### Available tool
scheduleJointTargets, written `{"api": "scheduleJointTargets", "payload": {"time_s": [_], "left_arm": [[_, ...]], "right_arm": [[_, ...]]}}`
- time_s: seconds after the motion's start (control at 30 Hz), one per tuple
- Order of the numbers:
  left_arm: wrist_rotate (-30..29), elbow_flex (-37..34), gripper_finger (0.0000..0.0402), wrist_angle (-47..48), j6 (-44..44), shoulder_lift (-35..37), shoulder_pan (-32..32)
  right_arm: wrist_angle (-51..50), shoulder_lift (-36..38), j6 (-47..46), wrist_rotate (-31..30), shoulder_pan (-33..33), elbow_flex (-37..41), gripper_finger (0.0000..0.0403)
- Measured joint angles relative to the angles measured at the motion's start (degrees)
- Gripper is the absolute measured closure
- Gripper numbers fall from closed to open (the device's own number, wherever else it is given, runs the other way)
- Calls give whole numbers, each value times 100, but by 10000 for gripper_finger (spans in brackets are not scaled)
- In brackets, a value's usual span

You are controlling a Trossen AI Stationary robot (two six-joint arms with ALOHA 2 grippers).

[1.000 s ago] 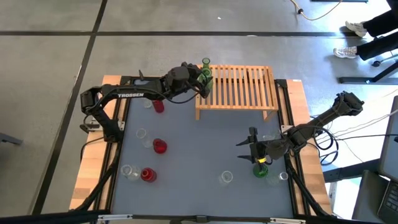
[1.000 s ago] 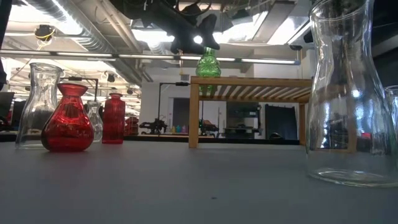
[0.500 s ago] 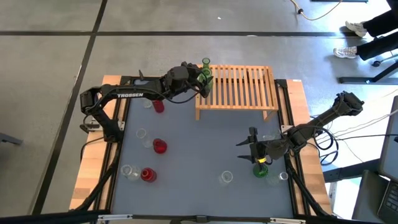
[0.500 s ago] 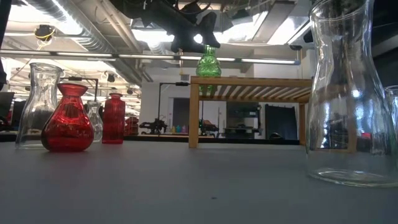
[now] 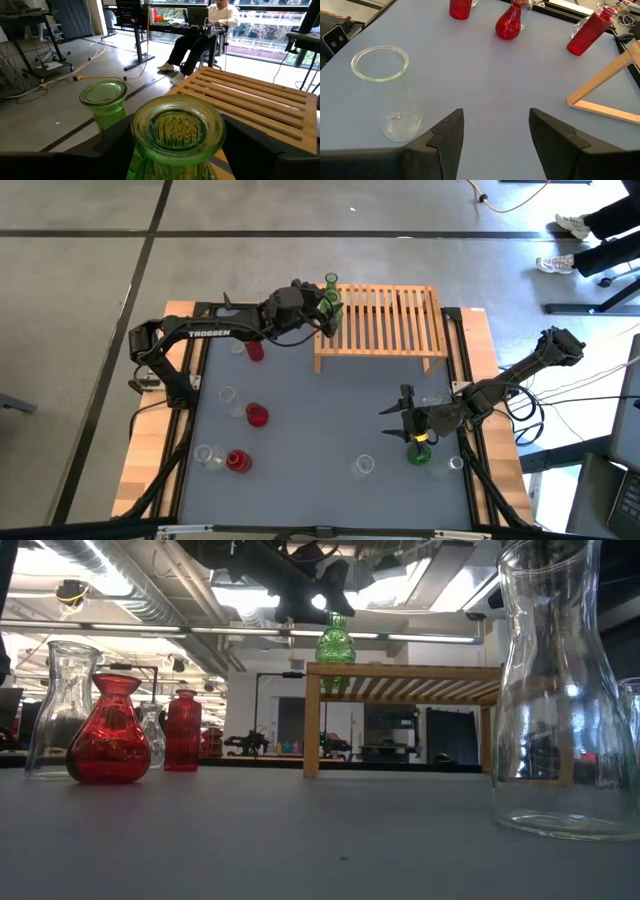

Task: Sort vases onto shelf
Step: Put the top green vase on the shelf, aligned with the other green flower vase, then put the green vase on the shelf, aligned with the other green vases

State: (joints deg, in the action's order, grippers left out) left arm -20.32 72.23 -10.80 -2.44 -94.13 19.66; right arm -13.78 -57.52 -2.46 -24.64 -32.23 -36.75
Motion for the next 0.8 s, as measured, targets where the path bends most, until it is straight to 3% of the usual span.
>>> {"api": "scheduleJointTargets", "payload": {"time_s": [0.37, 0.8], "left_arm": [[2, 0, 30, -144, 7, 4, 1], [-11, 9, 26, -707, 578, 228, -171]], "right_arm": [[-2, 0, 0, 1, -1, 0, 194], [-8, 0, 0, 1, -1, 0, 194]]}}
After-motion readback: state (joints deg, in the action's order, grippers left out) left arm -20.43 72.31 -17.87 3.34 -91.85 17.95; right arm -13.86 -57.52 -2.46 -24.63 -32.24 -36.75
